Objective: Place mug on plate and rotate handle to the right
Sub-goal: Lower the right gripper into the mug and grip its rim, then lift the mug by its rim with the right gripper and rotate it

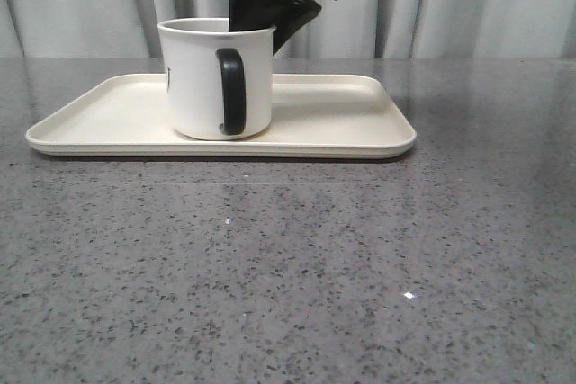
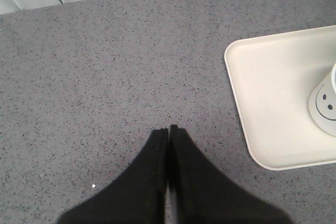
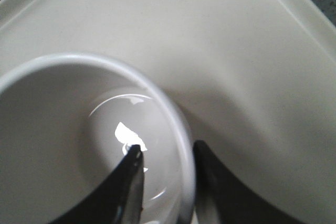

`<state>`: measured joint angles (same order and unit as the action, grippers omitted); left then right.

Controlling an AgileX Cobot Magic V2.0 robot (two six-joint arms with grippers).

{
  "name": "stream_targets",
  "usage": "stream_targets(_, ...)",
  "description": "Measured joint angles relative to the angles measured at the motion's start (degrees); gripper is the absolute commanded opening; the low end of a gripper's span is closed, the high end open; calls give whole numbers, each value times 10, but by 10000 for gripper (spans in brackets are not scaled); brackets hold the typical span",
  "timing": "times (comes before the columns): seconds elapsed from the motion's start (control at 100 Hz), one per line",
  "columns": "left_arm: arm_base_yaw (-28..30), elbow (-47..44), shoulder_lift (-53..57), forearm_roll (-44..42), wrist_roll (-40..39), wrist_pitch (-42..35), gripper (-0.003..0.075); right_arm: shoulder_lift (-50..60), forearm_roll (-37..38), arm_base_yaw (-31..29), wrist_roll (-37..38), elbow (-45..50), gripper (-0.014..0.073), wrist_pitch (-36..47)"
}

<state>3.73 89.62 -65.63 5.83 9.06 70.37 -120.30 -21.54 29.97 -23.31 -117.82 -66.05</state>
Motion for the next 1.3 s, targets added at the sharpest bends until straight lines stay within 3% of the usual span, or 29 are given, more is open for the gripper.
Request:
stream_targets(0.23, 0, 0, 0, 0, 9, 0, -20, 0, 1, 0, 0, 0, -73, -4)
stream_targets(0.62, 0, 0, 0, 0, 14, 0, -20, -4, 4, 0, 0, -59, -59, -29)
stream_targets(0.9, 0, 0, 0, 1, 14, 0, -20, -4, 4, 0, -41, -164, -59, -56)
stream_targets(1.3, 0, 0, 0, 9, 15, 0, -20, -3, 40, -1, -130, -171, -59, -61)
